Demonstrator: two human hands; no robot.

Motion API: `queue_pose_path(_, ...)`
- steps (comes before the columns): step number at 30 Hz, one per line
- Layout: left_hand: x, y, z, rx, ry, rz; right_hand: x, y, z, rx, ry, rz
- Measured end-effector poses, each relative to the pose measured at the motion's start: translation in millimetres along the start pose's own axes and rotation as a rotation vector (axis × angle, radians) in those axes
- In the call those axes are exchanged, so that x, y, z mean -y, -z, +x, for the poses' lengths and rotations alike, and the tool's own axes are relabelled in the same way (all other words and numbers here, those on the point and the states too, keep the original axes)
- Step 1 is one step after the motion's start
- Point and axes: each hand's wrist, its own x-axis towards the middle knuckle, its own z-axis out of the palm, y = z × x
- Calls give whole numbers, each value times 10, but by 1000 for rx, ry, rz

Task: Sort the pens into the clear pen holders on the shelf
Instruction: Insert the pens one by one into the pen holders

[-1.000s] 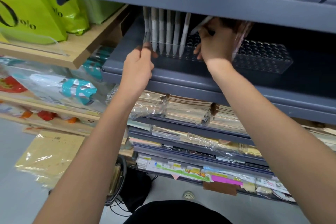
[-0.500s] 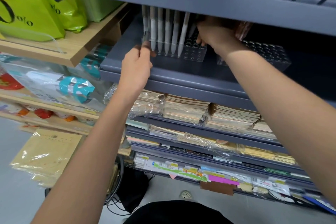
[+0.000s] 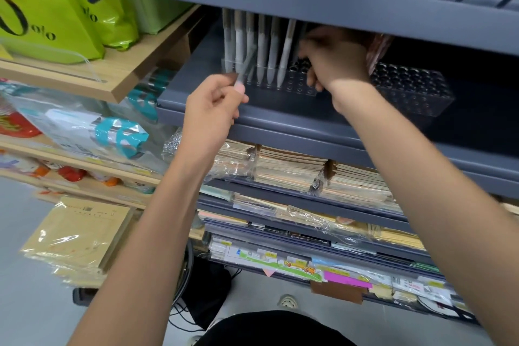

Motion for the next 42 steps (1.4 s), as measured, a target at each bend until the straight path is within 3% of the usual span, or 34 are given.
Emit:
queue_pose_path(5,-42,-131,-116,24,-76,-77,-113,3,-480,321,32,392)
queue_pose_path(9,-117,-220,-132,112,-142,-13,-201,34,-532,353,21,426)
queue_pose_path(13,-73,-177,-127,149,-222,205,-209,93,-511,152,76,481)
queue_pose_path(17,267,-112,-92,45,-469,764,-181,182,-455,-156,225,617)
queue_pose_path(19,476,-143,-112,-50,-594,935,-192,188,-421,-249,286,577)
queue_pose_path(22,677,-204,-85,-196,-733,913,-204,153,-361,-339,289,452)
queue_pose_path(24,740,-218,-50,-253,-783,912,-202,128,-309,-331,267,244)
queue_pose_path(30,795,-208,-19,-270,-835,920,-172,75,0,-208,207,-218)
queue_pose_path(33,797,-212,-17,-275,-832,914,-165,-10,44,-371,242,-424)
queue_pose_path(36,799,-211,-18,-276,-832,916,-80,-67,-18,-594,354,-475)
queue_pose_path(39,805,-211,-10,-284,-839,913,-19,-96,-27,-713,442,-471)
queue_pose_path(42,816,-219,-6,-295,-846,910,-2,-78,-13,-572,420,-369)
